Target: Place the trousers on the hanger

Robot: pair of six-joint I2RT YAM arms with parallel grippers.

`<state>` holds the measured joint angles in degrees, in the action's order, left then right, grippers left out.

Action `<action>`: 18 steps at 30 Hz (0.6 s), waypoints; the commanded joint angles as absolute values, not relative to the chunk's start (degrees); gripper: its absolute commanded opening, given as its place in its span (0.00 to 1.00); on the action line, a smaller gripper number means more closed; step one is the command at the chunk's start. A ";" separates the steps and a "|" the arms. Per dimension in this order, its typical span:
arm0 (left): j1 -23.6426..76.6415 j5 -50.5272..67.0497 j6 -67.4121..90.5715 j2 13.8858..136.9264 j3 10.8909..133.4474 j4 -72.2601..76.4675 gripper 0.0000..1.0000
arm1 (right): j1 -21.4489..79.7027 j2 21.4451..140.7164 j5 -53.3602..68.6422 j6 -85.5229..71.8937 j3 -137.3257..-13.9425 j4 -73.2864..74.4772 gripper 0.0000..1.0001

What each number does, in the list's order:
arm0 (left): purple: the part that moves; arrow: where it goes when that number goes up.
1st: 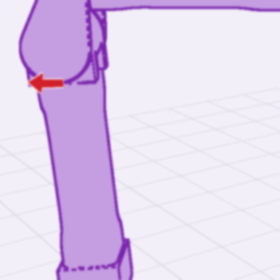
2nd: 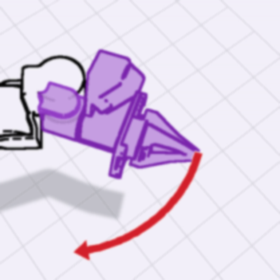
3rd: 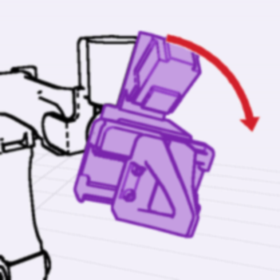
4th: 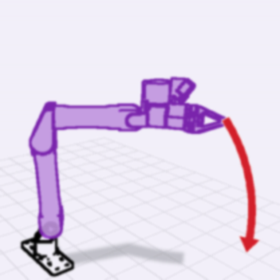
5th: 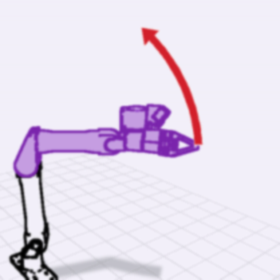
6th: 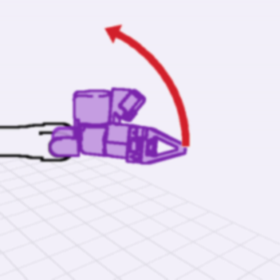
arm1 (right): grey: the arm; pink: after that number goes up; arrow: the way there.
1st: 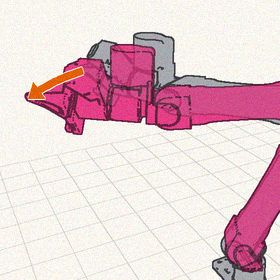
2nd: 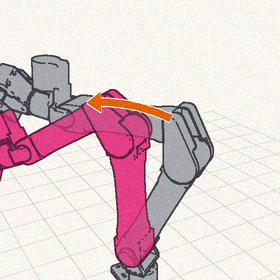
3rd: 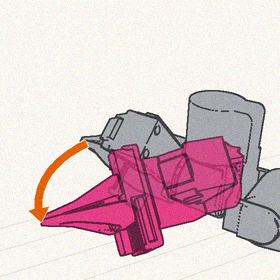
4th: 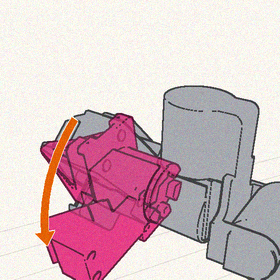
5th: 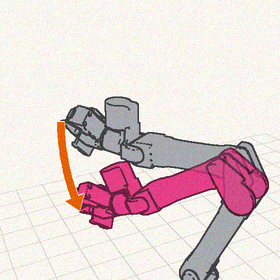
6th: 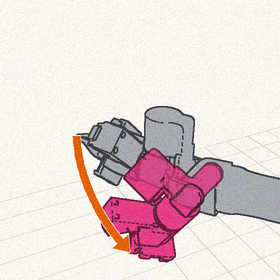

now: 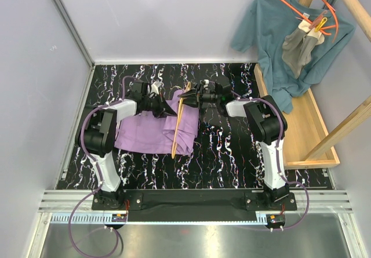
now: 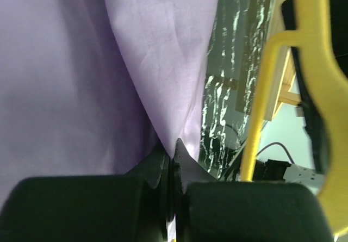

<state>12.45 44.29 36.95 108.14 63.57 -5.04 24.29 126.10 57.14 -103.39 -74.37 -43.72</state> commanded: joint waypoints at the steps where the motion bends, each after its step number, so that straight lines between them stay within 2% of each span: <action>1: 12.13 44.92 37.88 104.43 67.41 -5.27 0.00 | 23.64 121.12 59.33 -104.06 -73.83 -47.55 0.00; 9: 11.69 41.40 40.16 95.89 77.50 -13.27 0.00 | 23.64 120.50 61.78 -107.22 -72.86 -55.01 0.00; 13: 11.69 39.65 41.13 92.91 80.77 -14.76 0.00 | 23.56 122.34 61.52 -113.80 -73.74 -65.89 0.00; 18: 11.25 39.03 44.12 90.71 83.23 -15.73 0.00 | 23.29 123.31 61.52 -114.87 -74.53 -68.03 0.00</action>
<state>12.14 40.45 40.97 93.45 79.66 -17.32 23.81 124.66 59.61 -112.46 -72.86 -62.37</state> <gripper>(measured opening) 0.019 0.320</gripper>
